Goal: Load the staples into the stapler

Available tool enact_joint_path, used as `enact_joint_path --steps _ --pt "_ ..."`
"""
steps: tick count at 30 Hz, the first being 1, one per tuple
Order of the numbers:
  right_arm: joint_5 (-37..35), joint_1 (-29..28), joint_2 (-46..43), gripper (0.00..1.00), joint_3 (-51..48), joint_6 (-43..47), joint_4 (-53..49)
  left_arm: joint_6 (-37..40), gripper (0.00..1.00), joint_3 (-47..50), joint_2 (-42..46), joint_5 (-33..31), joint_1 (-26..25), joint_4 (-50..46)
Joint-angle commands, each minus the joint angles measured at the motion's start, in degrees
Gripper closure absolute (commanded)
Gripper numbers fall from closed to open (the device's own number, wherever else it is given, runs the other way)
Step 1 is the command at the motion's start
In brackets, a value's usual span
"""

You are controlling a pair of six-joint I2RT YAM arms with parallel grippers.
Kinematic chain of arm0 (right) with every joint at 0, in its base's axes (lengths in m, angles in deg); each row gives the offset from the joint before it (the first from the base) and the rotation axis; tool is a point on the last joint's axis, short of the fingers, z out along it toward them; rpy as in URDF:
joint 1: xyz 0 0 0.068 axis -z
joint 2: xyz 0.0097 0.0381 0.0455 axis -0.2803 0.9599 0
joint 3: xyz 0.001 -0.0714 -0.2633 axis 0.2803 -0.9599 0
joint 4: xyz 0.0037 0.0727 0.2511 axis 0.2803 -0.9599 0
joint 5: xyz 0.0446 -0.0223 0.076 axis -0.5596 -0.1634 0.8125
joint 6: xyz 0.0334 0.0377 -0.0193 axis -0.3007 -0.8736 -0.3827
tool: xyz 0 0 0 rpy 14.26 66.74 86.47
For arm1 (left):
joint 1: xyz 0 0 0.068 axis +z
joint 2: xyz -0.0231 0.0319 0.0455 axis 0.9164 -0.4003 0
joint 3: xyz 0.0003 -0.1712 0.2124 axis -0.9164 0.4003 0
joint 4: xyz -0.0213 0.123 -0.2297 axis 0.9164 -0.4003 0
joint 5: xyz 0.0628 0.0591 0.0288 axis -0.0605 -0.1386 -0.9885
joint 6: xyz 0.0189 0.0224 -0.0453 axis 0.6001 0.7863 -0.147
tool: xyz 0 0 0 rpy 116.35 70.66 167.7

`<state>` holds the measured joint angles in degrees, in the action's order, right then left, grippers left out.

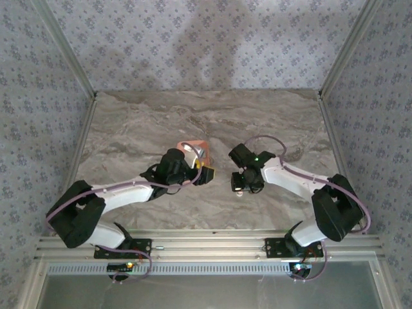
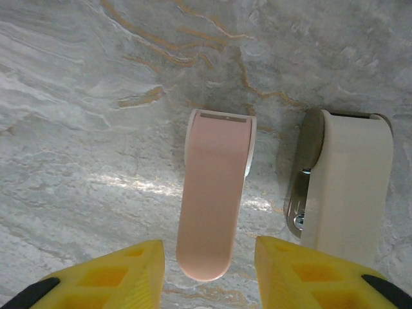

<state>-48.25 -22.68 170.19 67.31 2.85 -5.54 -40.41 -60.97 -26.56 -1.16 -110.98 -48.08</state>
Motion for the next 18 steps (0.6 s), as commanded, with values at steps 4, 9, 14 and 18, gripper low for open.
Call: enact_joint_path --steps 4,9,14,18 --pt "-1.6 -0.8 2.9 0.58 2.1 0.5 -2.4 1.1 0.32 2.2 3.1 -2.9 1.0 0.0" --pt "-1.6 -1.1 4.8 0.63 2.6 0.5 -2.4 1.2 0.32 3.2 4.0 -3.4 1.3 -0.1" --pt "-2.7 -1.4 4.8 0.73 3.9 0.8 -3.3 1.3 0.32 3.7 4.6 -4.1 1.5 -0.2" --pt "-2.8 -1.2 4.3 0.76 5.6 1.2 -4.1 1.1 0.32 4.5 5.4 -5.1 1.6 -0.1"
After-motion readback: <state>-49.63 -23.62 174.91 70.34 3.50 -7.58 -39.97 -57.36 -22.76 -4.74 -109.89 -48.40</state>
